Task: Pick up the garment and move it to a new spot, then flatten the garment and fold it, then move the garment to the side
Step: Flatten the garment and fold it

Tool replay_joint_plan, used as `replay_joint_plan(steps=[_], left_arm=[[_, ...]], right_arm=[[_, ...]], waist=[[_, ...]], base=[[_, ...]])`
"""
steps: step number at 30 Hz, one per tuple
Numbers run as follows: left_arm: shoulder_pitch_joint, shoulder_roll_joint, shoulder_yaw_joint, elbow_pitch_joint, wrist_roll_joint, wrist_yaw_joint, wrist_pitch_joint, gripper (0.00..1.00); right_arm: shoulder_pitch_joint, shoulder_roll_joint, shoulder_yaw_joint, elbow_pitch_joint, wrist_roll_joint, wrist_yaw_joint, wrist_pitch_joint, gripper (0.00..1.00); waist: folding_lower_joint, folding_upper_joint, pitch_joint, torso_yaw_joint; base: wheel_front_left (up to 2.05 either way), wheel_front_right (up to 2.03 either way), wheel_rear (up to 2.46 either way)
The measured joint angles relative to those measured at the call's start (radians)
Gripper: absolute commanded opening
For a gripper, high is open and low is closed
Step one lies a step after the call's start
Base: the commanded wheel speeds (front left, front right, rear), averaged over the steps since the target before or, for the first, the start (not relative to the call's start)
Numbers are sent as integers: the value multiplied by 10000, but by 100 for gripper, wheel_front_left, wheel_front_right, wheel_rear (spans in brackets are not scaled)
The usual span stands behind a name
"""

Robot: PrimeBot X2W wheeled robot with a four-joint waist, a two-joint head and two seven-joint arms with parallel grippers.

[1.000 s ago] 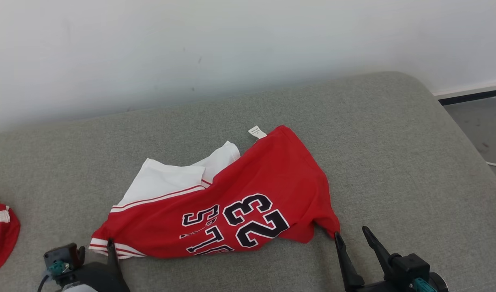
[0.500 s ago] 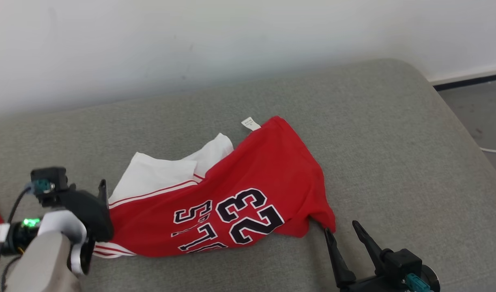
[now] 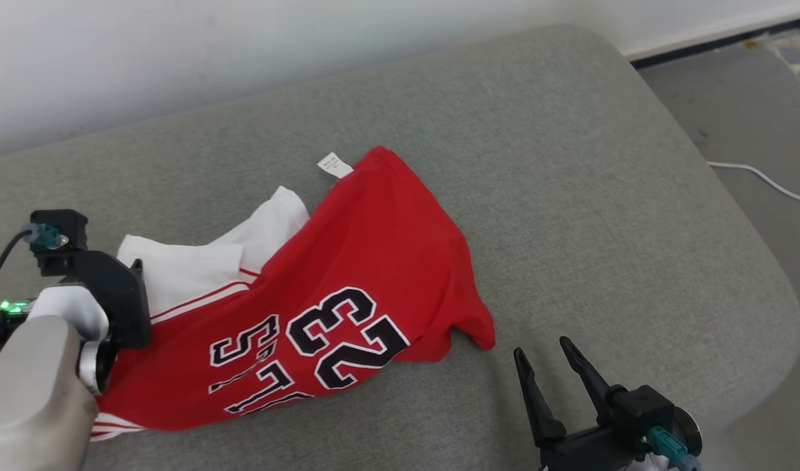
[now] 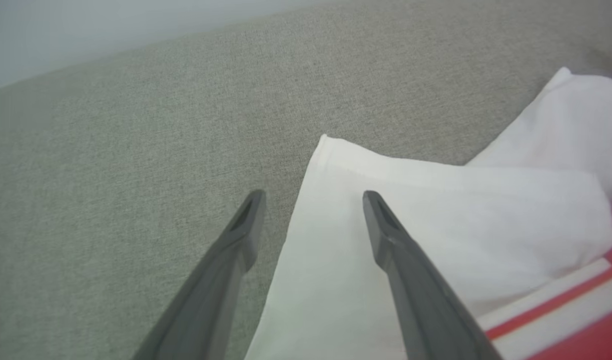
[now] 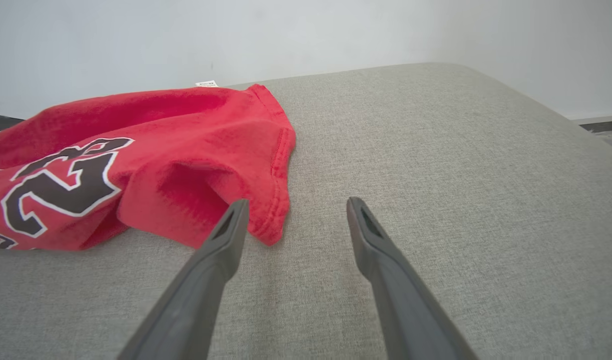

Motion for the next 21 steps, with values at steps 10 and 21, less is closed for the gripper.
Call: replay_joint_plan(steps=[10,21], left_arm=[[-283,458,15,777,82,314,449,95],[-452,107,65,775,-290,276,360,0]], right_arm=[[-146,2,242,29,52,0,-77,100],[-104,4,111,42,4,0,-75,100]], waist=[[-1,0,503,-777],[-1,0,513,-579]], base=[[0,0,0],[0,0,0]])
